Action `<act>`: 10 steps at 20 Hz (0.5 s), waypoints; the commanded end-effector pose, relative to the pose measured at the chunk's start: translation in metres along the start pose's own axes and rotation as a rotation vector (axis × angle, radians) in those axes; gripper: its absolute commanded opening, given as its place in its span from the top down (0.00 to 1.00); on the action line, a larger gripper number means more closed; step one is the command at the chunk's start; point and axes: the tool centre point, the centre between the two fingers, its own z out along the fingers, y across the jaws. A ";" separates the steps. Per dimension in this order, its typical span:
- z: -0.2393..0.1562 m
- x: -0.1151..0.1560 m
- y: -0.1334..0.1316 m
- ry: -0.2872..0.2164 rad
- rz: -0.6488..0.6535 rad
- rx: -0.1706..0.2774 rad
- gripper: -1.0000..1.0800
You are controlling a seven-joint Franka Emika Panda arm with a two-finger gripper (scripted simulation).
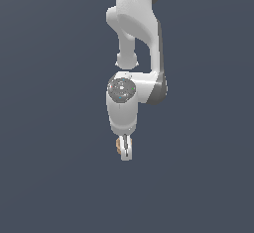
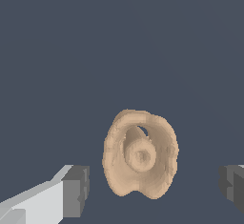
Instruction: Pick up the object and move it to a goal position.
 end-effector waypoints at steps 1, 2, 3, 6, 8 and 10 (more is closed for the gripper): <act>0.002 0.000 -0.002 0.001 0.039 0.000 0.04; 0.003 0.000 -0.002 0.002 0.050 0.000 0.04; 0.003 0.000 -0.003 0.002 0.060 0.001 0.04; 0.005 0.000 -0.004 0.003 0.083 0.001 0.04; 0.005 0.001 -0.004 0.003 0.091 0.001 0.04; 0.005 0.001 -0.004 0.003 0.094 0.001 0.04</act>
